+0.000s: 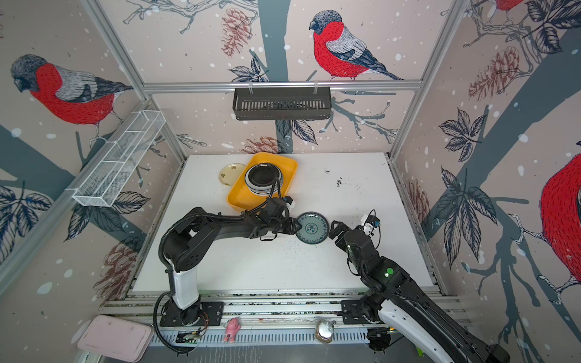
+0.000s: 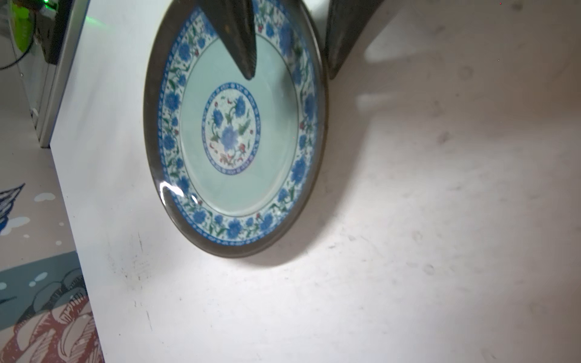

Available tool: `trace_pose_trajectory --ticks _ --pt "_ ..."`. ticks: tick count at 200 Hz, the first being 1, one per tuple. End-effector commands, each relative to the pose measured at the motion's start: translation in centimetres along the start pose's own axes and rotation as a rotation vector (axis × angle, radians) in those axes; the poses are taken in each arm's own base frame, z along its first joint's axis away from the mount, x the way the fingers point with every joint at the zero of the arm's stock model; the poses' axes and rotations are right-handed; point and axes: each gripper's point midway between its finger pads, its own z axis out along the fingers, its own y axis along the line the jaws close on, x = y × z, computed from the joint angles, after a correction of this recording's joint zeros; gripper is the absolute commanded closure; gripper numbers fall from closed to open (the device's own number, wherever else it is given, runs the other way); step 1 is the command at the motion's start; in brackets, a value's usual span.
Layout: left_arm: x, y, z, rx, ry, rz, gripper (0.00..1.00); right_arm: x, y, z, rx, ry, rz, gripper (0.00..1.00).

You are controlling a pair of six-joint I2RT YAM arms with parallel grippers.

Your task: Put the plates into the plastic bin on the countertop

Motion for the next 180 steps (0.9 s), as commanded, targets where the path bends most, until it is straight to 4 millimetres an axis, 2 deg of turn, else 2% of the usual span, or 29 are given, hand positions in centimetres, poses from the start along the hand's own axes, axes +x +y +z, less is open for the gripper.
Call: trace_pose_trajectory --ticks 1,18,72,136,180 --pt "0.3 1.2 0.3 -0.065 0.018 -0.017 0.75 -0.7 -0.3 -0.3 0.026 -0.029 -0.025 0.00" --pt "0.1 1.1 0.4 -0.058 0.018 -0.016 0.86 -0.9 -0.3 -0.3 0.026 -0.037 -0.026 0.00" --pt "-0.8 0.5 -0.2 -0.059 0.005 -0.022 0.99 -1.3 0.0 -0.4 0.019 -0.053 -0.025 0.00" --pt "-3.0 -2.2 -2.5 -0.001 -0.036 -0.023 1.00 -1.6 0.2 -0.4 0.014 -0.062 -0.033 0.00" --pt "-4.4 -4.1 -4.3 0.046 -0.066 -0.006 1.00 -1.6 1.3 -0.4 -0.040 -0.063 -0.052 0.00"
